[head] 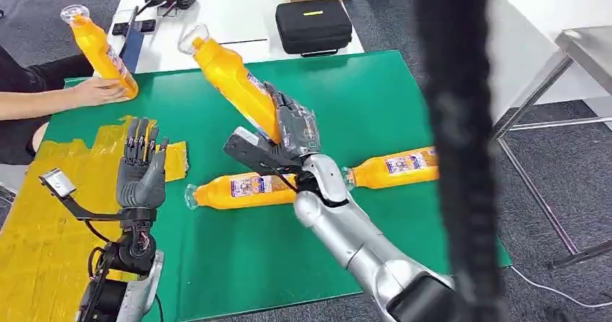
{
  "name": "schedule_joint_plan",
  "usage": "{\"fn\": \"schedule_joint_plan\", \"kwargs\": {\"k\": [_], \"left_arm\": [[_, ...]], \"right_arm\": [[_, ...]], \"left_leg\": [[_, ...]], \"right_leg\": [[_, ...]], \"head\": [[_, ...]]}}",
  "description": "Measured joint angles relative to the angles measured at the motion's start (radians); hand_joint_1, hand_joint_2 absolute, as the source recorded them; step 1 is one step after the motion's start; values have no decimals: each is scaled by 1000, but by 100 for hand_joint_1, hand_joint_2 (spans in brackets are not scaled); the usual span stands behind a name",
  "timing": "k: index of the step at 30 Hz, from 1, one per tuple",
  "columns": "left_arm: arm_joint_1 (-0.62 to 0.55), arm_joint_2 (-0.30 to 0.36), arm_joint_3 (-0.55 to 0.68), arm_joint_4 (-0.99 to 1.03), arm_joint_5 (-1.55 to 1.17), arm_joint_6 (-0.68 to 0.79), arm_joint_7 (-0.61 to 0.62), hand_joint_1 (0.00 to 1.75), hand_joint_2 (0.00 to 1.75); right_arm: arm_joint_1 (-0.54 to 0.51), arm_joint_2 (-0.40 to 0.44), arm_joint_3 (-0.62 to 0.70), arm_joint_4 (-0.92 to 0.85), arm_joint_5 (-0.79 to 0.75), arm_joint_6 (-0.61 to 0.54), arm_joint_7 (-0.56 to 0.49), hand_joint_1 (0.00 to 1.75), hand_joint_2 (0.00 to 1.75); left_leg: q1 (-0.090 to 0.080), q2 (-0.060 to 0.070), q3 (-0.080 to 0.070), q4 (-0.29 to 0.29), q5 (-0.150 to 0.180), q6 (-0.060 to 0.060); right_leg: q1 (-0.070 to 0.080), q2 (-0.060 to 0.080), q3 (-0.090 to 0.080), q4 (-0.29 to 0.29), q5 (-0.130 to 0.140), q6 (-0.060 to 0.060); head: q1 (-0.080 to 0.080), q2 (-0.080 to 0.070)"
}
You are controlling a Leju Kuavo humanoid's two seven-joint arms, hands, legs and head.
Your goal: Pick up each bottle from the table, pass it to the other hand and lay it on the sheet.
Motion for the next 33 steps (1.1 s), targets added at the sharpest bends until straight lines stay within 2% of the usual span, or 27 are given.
{"fn": "schedule_joint_plan", "kwargs": {"k": [4,10,21,27,33], "left_arm": [[-2,0,6,11,21,-22,7,0,175],[-21,-3,5,35,37,-45,17,0,175],[-37,-10,-19,45,50,-51,34,0,175],[-49,-14,-35,63,48,-26,41,0,175],[-49,-14,-35,63,48,-26,41,0,175]], "right_arm": [[51,-13,-25,-51,43,-21,-11,175,175],[95,-12,-28,-62,78,46,10,175,175],[82,47,-7,11,148,135,35,175,175],[48,90,41,40,214,132,68,175,175],[48,90,41,40,214,132,68,175,175]], "left_leg": [[0,-1,0,0,0,0],[0,1,0,0,0,0],[0,1,0,0,0,0],[0,1,0,0,0,0],[0,1,0,0,0,0]], "right_leg": [[0,0,0,0,0,0],[0,0,0,0,0,0],[0,0,0,0,0,0],[0,0,-1,0,0,0],[0,0,-1,0,0,0]], "head": [[0,0],[0,0],[0,0],[0,0],[0,0]]}}
